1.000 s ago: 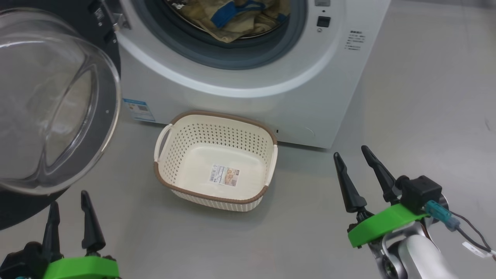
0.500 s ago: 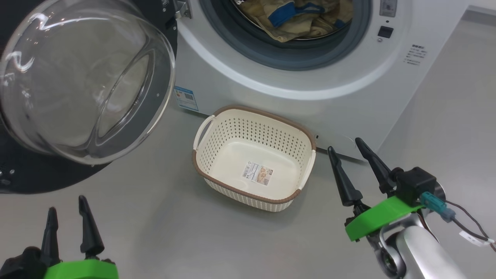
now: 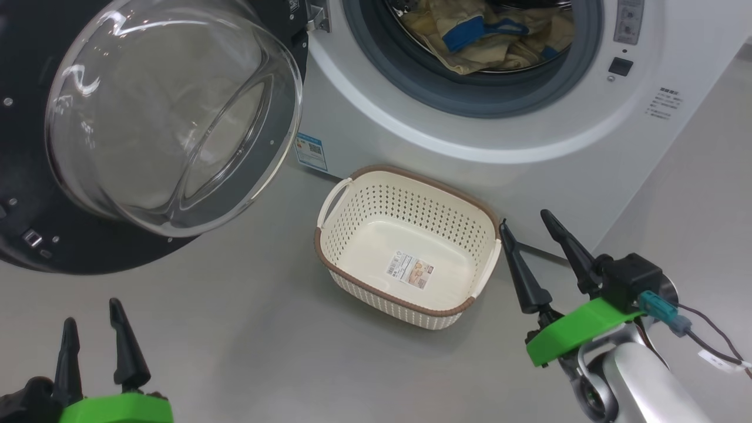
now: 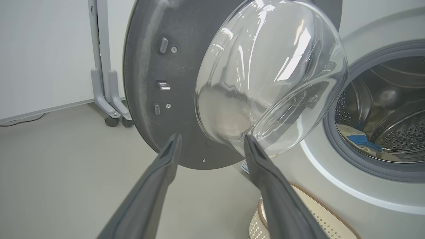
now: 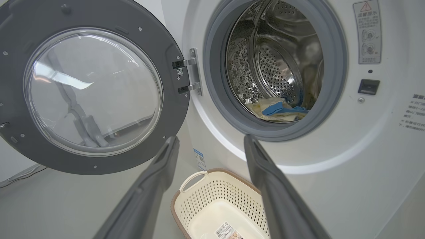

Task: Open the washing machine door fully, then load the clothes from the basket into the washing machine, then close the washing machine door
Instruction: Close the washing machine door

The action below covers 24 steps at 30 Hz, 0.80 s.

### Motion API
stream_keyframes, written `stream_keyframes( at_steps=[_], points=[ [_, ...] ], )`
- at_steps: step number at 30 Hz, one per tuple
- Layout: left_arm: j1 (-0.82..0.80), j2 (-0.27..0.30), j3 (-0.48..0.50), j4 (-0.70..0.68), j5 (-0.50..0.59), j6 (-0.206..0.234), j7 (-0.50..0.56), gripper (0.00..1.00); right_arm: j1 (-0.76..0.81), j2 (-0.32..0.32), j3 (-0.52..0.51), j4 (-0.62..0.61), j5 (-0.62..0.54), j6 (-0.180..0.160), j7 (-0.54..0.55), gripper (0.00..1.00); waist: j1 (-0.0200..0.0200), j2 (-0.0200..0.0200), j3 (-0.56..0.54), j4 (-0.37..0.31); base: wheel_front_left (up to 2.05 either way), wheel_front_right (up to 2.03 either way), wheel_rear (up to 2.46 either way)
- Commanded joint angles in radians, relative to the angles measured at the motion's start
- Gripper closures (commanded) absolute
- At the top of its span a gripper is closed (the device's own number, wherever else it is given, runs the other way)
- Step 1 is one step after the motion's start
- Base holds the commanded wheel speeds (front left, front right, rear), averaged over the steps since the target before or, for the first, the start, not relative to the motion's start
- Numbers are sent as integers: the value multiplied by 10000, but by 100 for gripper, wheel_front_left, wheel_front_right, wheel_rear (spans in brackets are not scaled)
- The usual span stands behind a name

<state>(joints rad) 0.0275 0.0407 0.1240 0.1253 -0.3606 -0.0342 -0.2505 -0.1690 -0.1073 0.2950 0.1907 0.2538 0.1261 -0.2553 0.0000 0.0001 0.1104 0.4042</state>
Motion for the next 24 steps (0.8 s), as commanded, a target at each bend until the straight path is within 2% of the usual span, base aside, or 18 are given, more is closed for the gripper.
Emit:
stream_keyframes(
  at_steps=[1, 11, 12, 14, 15, 19, 24],
  points=[
    [-127, 95, 352, -392, -63, 55, -113, 0, -216, -129, 182, -253, -29, 46, -65, 0, 0, -1, -16, 59, 0, 0, 0],
    [-60, 95, 561, -306, -224, 148, -113, 0, -165, -145, 214, -222, -19, 46, -65, 0, 0, -1, -105, 287, 0, 0, 0],
    [-57, 95, 632, -239, -394, 170, -113, 14, -158, -144, 217, -220, -18, 46, -65, 0, 0, -1, -116, 296, 0, 0, 0],
    [-51, 95, 864, -103, -691, 229, -113, 90, -139, -138, 226, -220, -10, 46, -65, 0, 0, -1, -146, 306, 0, 0, 0],
    [-43, 95, 1006, -31, -869, 215, -113, 100, -128, -135, 235, -223, -4, 46, -65, 0, 0, -1, -161, 306, 0, 0, 0],
    [-28, 95, 1928, 216, -2034, 80, -113, 100, -20, -108, 233, -219, 14, 46, -65, 0, 0, -1, -250, 304, 0, 0, 0],
    [-265, 95, 3247, 583, -2631, -309, -113, 100, 88, -88, 220, -221, -5, 46, -65, 0, 0, -1, -271, 300, 0, 0, 0]
  ],
)
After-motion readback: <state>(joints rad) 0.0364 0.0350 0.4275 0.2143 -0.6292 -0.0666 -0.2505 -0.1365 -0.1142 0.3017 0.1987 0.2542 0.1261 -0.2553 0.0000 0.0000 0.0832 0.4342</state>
